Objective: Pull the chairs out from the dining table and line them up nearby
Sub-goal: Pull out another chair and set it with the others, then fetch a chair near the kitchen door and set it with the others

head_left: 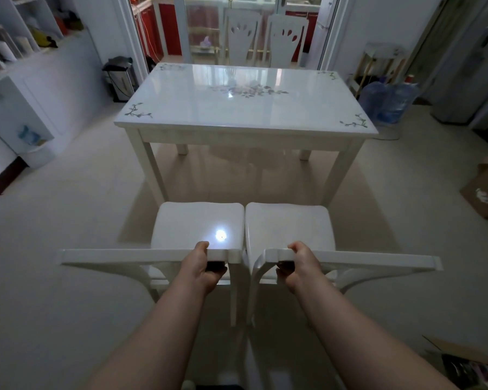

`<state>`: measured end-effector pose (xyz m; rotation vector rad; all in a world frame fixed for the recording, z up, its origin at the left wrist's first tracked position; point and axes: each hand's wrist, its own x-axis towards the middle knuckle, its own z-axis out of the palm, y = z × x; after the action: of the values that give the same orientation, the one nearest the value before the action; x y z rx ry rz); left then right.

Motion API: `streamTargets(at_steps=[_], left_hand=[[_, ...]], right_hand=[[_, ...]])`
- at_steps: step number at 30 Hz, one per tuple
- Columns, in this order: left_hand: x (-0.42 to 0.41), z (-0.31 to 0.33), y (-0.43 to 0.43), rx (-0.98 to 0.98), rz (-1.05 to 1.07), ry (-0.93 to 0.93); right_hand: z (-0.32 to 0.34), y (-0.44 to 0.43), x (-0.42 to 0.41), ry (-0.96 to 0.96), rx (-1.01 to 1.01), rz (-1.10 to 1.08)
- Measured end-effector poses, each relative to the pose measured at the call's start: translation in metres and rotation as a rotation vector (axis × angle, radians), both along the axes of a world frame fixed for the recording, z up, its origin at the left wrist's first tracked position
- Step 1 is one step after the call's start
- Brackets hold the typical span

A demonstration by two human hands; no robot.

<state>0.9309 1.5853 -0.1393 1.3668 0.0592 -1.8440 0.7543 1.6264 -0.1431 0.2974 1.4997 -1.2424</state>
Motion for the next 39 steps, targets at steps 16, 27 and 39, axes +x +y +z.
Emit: streamTargets(at_steps=[16, 27, 39], left_hand=[[-0.015, 0.025, 0.03, -0.037, -0.053, -0.068], [-0.076, 0.062, 0.053, -0.133, -0.221, -0.145], [-0.17, 0.092, 0.064, -0.599, -0.506, -0.556]], right_hand=[[-0.005, 0.02, -0.021, 0.154, 0.038, 0.395], [0.056, 0.06, -0.075, 0.669, -0.032, 0.697], [0.105, 0.107, -0.202, 1.093, -0.107, 0.391]])
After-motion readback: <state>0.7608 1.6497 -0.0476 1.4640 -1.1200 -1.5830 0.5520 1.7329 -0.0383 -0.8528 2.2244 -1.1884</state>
